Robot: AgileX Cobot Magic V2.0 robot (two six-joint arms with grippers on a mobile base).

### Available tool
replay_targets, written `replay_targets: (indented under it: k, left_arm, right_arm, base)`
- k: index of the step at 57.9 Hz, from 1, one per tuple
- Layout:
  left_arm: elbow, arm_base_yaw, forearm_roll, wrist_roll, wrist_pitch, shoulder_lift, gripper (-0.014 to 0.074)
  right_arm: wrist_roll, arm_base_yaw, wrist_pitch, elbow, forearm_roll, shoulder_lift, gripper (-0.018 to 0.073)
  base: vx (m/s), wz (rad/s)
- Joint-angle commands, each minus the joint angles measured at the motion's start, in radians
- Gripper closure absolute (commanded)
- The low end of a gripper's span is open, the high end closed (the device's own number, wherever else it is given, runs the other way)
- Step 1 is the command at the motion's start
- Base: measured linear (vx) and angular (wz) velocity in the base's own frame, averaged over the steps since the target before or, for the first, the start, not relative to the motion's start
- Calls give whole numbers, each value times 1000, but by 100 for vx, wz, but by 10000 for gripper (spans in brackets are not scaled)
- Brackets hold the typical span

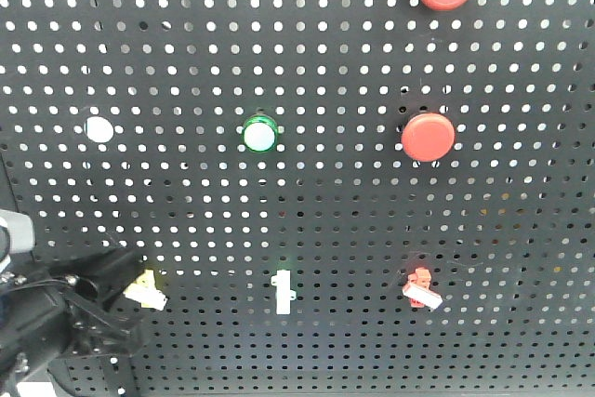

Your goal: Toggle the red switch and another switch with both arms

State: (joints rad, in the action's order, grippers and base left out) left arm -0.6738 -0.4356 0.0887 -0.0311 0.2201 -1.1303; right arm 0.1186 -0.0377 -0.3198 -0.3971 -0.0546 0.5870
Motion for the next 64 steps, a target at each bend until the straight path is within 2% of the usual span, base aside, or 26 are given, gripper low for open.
replay_targets:
  k: [1,25,35,46,64]
  left_arm:
    - [-36,-7,13,-3,82,-1,594]
    - [-36,-7,143,-5,6,-45,594]
    - [-36,-7,145,-9,-51,-45,594]
    - [-36,-7,169,-77,-76,-36,594]
    - [-36,-7,169,-78,-206,24,594]
  right_arm:
    - [5,4,-90,-35,-1,8,566]
    - [5,4,-90,-35,-1,8,566]
    - [5,4,-90,-35,-1,8,566]
    - [5,4,-90,-35,-1,8,566]
    - [5,4,-90,-35,-1,8,566]
  base:
    - [0,0]
    - [0,0]
    - [0,0]
    - [0,0]
    - [0,0]
